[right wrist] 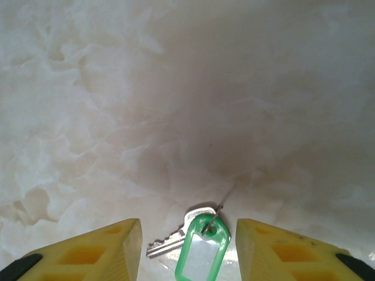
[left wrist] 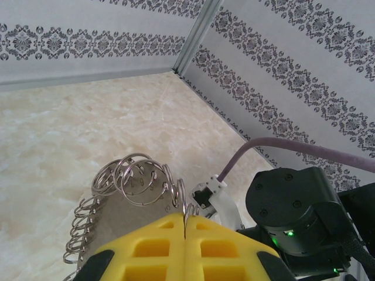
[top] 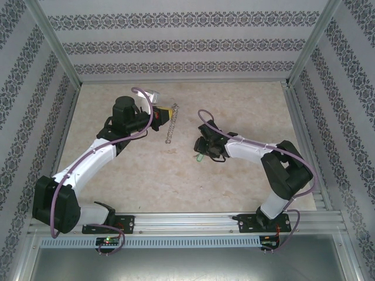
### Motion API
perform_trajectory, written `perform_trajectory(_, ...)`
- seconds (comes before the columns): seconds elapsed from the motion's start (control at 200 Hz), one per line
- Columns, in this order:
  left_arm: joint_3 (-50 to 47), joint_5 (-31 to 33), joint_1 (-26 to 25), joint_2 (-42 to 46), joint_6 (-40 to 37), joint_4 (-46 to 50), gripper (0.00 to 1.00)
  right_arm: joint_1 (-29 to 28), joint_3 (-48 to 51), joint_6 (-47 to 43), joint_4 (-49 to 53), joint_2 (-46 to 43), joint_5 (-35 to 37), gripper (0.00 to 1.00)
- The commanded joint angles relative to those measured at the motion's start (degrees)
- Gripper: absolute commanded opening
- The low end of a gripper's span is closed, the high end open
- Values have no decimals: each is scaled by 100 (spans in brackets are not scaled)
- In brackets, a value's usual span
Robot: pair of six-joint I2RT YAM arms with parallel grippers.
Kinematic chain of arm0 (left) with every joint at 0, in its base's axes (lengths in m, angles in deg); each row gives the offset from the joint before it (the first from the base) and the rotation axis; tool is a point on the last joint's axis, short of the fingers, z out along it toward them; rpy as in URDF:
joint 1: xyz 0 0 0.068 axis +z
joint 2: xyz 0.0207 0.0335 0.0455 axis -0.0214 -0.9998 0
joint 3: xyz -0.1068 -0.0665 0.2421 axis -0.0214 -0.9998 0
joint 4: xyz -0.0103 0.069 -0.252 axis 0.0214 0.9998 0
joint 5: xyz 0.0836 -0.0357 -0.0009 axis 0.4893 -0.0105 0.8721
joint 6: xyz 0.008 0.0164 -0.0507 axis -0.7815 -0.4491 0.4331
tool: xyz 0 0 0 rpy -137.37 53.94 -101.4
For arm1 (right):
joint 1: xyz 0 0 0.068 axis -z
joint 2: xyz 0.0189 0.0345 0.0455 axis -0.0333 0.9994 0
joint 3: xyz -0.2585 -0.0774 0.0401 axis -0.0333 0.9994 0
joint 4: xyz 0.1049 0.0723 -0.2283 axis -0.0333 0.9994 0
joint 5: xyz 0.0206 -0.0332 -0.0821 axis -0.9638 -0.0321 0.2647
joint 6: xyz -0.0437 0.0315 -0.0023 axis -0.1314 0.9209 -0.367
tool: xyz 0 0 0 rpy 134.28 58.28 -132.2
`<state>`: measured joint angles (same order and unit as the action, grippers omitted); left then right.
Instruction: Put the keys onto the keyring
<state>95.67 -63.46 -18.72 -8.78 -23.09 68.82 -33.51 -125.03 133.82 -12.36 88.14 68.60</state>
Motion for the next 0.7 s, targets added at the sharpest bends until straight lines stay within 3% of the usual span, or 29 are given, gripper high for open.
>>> perform_trajectory(0.0,-136,-7,-76,199,62,-421,0,-42,-241,133,483,196,305,45)
perform_trajectory(0.695,-429,-152,-72,367,319,-934,0,-72,-840,96,893,849,350,33)
